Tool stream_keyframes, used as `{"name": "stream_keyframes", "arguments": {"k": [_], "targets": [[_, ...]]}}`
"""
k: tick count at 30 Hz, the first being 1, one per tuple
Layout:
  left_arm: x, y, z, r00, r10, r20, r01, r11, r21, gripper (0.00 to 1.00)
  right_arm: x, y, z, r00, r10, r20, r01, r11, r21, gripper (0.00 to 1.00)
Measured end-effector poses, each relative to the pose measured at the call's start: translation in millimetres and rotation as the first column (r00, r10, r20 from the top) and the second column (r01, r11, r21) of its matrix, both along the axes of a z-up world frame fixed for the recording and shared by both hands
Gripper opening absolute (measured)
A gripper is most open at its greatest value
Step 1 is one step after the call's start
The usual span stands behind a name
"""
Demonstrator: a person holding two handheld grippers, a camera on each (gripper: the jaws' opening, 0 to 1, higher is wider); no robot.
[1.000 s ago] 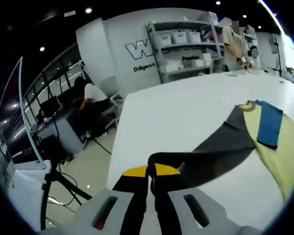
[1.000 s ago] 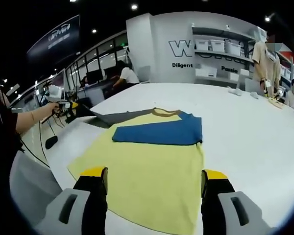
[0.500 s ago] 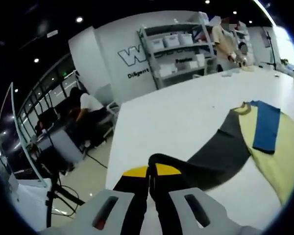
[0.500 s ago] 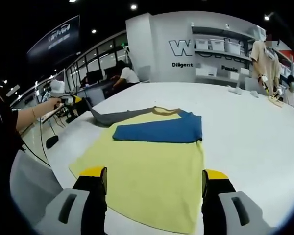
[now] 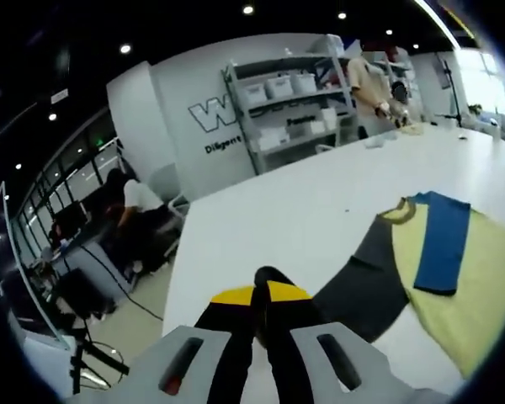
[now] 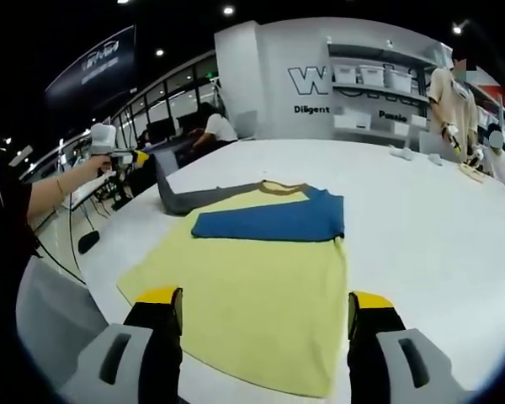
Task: Fold the garment on the visible template until the final outline fits inside the template.
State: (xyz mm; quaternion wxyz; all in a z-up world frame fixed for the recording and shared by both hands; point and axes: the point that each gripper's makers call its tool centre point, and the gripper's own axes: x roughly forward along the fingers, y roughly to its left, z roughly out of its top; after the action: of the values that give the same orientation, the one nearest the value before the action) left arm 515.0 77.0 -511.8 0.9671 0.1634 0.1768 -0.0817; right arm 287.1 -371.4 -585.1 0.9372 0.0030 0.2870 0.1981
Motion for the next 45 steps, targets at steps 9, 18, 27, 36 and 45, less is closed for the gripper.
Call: {"name": "stream_keyframes", "arguments": {"k": [9, 18, 27, 36, 45], "targets": [[10.0, -43, 9.3, 0.998, -0.065, 0.012, 0.065, 0.998, 0.021, 0.03, -2, -2, -2.1, 1.0, -0.008, -0.006, 0.008, 1.0, 0.003, 0.78], [13.7, -87, 18.2, 0.991, -0.128, 0.026, 0.129, 0.992, -0.011, 0.03, -4, -4, -6.0, 1.0, -0.014, -0.016, 0.014, 1.0, 0.01, 0.79], [17.9, -141, 23.7, 0.979, -0.201, 0.04, 0.203, 0.978, -0.053, 0.03, -5, -1, -8.2, 1.0, 0.001, -0.028, 0.0, 1.0, 0.014, 0.81], [18.5, -195, 21.9, 0.957, -0.287, 0.045, 0.289, 0.956, -0.055, 0.03, -5, -1, -12.0, 0.999, 0.015, -0.047, -0.015, 1.0, 0.002, 0.86], [23.9, -241, 14.0, 0.935, -0.354, 0.034, 0.355, 0.934, -0.044, 0.03, -6, -8, -13.4, 0.999, -0.008, -0.051, 0.008, 1.0, -0.001, 0.86]]}}
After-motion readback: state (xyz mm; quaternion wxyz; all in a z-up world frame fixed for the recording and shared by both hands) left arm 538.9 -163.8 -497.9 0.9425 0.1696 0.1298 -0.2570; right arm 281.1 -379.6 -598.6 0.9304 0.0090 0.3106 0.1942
